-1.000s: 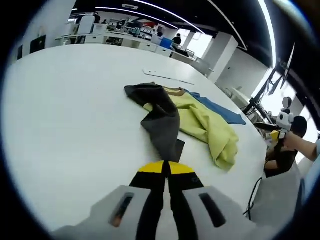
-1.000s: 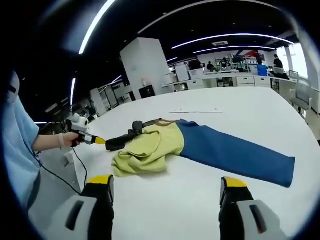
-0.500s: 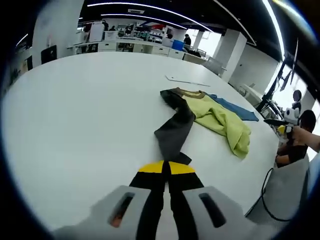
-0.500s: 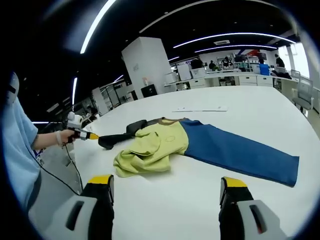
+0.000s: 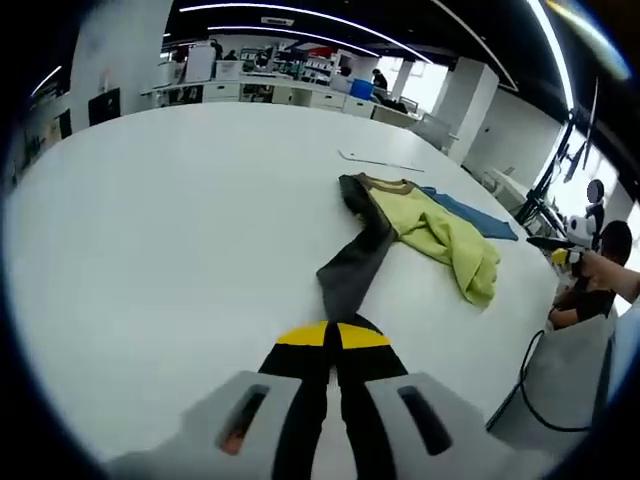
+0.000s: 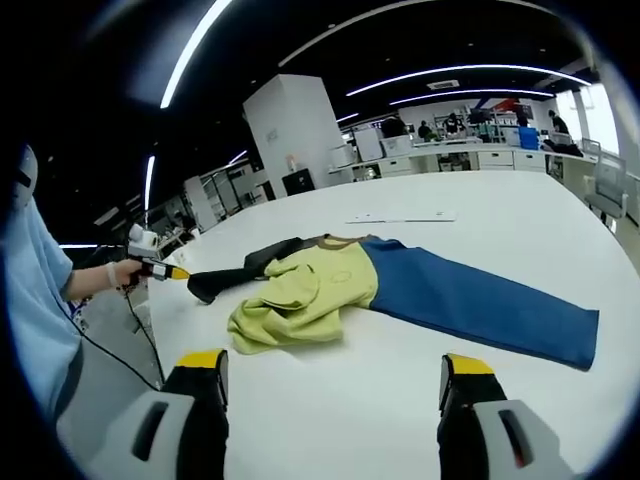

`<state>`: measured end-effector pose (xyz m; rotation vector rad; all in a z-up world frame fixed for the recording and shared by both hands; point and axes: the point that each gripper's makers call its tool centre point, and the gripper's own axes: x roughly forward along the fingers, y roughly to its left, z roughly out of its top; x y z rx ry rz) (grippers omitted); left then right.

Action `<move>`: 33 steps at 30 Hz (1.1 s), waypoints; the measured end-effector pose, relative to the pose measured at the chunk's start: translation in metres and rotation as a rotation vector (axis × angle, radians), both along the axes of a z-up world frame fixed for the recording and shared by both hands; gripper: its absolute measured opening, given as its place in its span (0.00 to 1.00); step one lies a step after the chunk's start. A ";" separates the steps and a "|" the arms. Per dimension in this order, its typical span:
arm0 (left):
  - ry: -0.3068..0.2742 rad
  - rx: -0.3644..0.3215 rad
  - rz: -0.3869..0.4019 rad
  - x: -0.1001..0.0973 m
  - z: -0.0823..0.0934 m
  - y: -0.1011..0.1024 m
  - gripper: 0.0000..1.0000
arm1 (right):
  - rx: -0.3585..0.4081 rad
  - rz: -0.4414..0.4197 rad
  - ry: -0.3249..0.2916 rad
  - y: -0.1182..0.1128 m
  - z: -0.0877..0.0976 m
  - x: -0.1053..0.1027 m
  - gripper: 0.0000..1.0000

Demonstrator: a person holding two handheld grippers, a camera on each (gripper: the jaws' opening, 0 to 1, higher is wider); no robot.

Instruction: Fold the garment on the visible template until the final outline fits inside the template.

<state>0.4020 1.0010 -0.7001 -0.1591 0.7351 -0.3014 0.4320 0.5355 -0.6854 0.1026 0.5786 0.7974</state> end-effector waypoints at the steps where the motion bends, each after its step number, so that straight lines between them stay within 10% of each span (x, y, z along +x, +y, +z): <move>1: -0.002 0.000 0.004 0.001 0.003 0.003 0.00 | 0.000 -0.002 0.002 -0.001 0.000 0.000 0.87; 15: 0.015 0.028 0.063 0.018 0.016 0.040 0.00 | -0.005 -0.011 0.006 -0.003 -0.002 -0.003 0.87; 18: 0.001 0.147 0.040 0.014 0.016 0.050 0.00 | -0.005 -0.014 0.011 -0.004 -0.002 -0.004 0.87; 33: 0.091 0.120 -0.062 -0.030 -0.022 -0.002 0.00 | -0.010 -0.008 0.019 -0.001 -0.006 -0.004 0.87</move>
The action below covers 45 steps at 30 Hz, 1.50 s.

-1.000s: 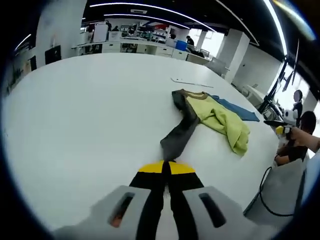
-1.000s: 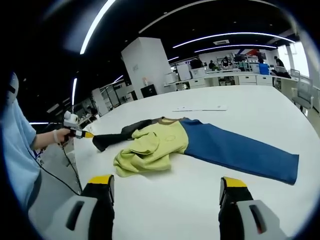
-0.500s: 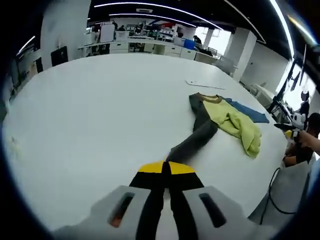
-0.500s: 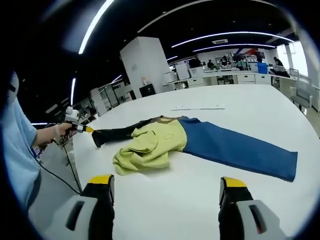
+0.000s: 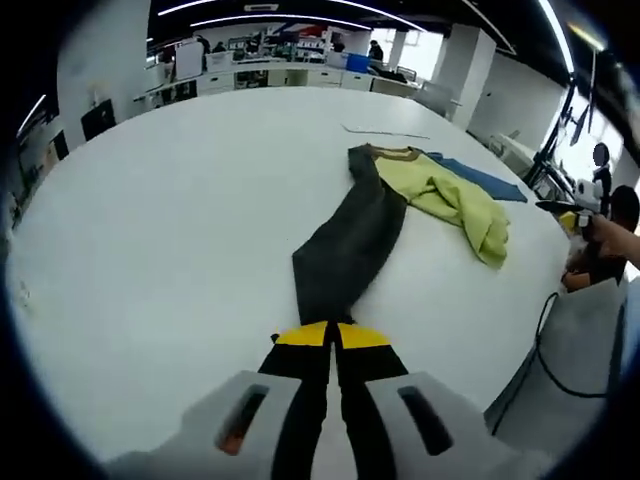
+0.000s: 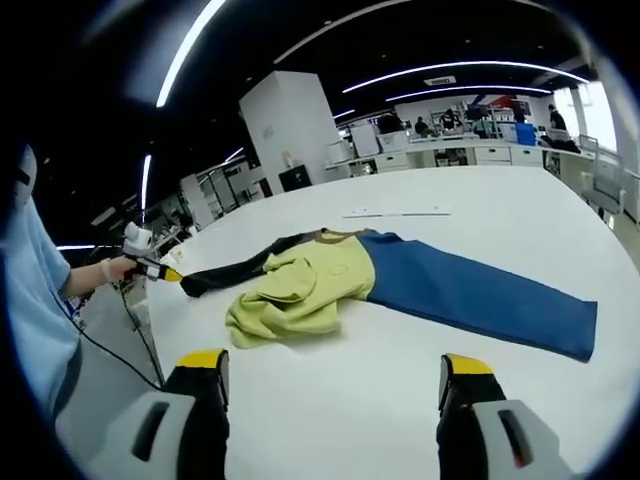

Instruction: Fold the garment on the visible template until the final outline fits inside the template.

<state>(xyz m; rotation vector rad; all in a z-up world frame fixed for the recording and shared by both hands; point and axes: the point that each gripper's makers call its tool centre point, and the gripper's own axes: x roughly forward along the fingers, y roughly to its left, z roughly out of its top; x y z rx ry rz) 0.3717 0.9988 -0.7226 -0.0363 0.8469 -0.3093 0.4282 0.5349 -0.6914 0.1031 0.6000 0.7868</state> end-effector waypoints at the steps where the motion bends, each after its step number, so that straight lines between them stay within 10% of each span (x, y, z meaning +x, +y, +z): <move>1: -0.001 0.000 -0.010 -0.002 -0.002 -0.004 0.00 | -0.001 0.002 0.001 0.000 0.000 0.000 0.87; 14: 0.017 -0.085 -0.054 -0.002 -0.019 -0.048 0.01 | 0.006 -0.002 0.001 -0.001 0.000 -0.002 0.87; 20: -0.006 -0.032 -0.006 0.004 -0.022 -0.036 0.48 | 0.002 -0.010 0.004 -0.006 -0.001 -0.004 0.87; 32: -0.037 -0.193 0.274 0.026 -0.015 0.003 0.39 | 0.001 -0.018 0.010 -0.008 -0.003 -0.006 0.87; 45: 0.032 -0.205 0.292 0.019 -0.032 0.002 0.19 | 0.002 -0.028 0.012 -0.012 -0.002 -0.006 0.87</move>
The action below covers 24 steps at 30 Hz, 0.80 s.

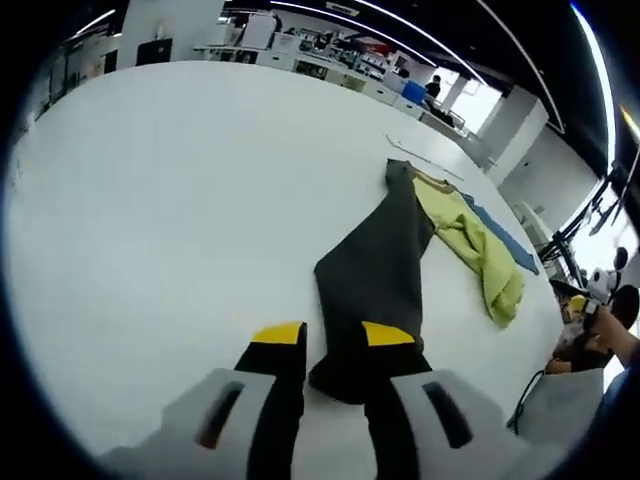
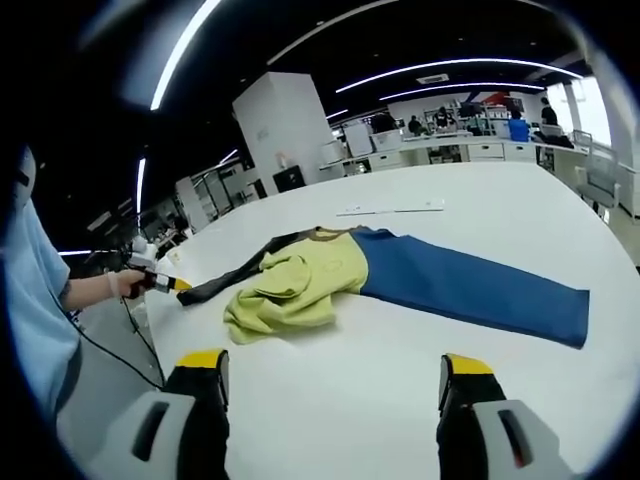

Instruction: Fold the garment on the visible template until the final outline fits inside the template.

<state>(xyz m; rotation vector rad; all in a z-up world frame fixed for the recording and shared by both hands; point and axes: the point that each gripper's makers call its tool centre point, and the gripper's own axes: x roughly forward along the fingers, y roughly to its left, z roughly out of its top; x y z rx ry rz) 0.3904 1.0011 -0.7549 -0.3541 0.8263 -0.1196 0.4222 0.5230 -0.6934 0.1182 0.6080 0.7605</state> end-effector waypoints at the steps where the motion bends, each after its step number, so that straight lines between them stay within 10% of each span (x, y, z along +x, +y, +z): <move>1: 0.009 0.005 -0.002 -0.003 -0.001 0.000 0.19 | -0.001 0.000 0.002 0.000 -0.001 0.000 0.87; 24: 0.020 -0.064 0.091 -0.030 -0.004 0.006 0.01 | 0.008 0.020 0.002 0.009 -0.002 -0.001 0.87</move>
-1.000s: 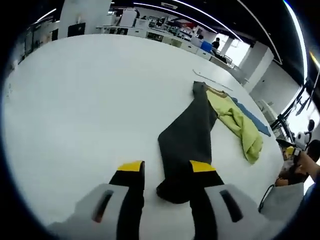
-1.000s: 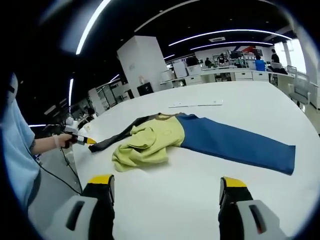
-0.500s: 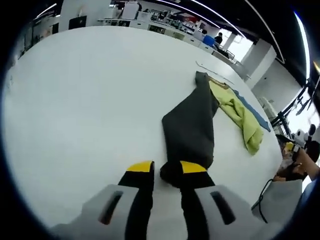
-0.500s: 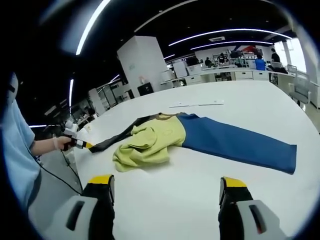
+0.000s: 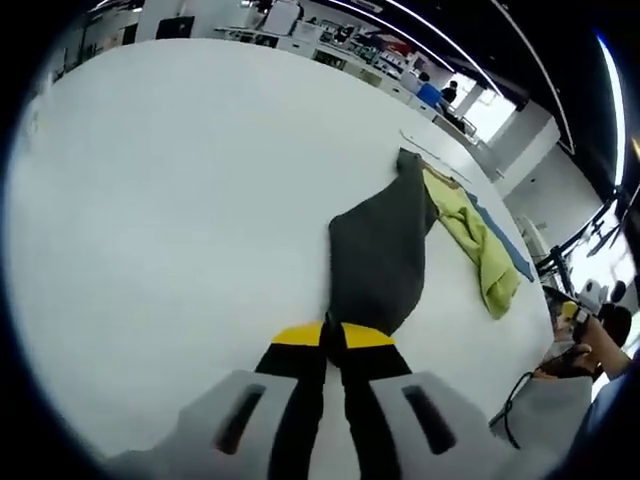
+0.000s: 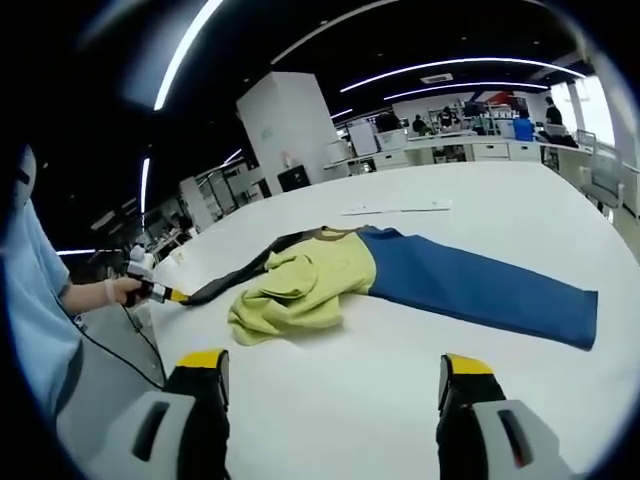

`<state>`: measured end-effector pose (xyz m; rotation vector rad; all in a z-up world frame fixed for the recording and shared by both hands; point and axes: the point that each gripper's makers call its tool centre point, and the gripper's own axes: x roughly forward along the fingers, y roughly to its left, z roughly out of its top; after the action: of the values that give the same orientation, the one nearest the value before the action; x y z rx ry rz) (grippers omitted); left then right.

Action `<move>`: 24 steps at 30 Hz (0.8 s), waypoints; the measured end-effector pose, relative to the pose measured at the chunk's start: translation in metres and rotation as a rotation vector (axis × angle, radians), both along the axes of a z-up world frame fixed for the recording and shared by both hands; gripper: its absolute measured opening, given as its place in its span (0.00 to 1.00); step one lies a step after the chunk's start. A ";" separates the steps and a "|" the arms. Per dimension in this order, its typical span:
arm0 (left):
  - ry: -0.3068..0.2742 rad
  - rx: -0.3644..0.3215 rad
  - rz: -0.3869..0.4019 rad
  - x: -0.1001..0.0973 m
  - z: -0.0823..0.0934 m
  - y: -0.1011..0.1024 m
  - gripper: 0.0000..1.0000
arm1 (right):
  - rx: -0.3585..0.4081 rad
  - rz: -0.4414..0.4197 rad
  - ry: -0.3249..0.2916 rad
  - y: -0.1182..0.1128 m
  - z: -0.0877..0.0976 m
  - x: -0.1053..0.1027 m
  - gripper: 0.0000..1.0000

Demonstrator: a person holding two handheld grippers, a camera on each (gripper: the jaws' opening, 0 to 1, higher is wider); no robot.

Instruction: Fold the garment on the visible template until the final outline fits inside the template.

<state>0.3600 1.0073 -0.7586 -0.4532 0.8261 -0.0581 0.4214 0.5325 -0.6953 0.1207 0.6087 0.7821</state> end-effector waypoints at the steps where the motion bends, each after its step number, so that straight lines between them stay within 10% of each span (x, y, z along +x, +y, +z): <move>1: -0.021 0.010 0.011 0.002 0.003 0.003 0.01 | -0.001 -0.001 -0.001 0.000 0.000 0.000 0.87; 7: -0.171 0.156 0.049 0.013 0.032 0.028 0.00 | 0.004 -0.006 -0.004 -0.001 0.001 0.000 0.87; 24: -0.415 0.245 0.224 0.033 0.081 0.083 0.00 | 0.000 -0.002 -0.005 0.001 0.002 0.000 0.86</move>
<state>0.3929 1.0908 -0.6777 -0.2848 0.3644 0.1516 0.4218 0.5332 -0.6933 0.1197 0.6040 0.7807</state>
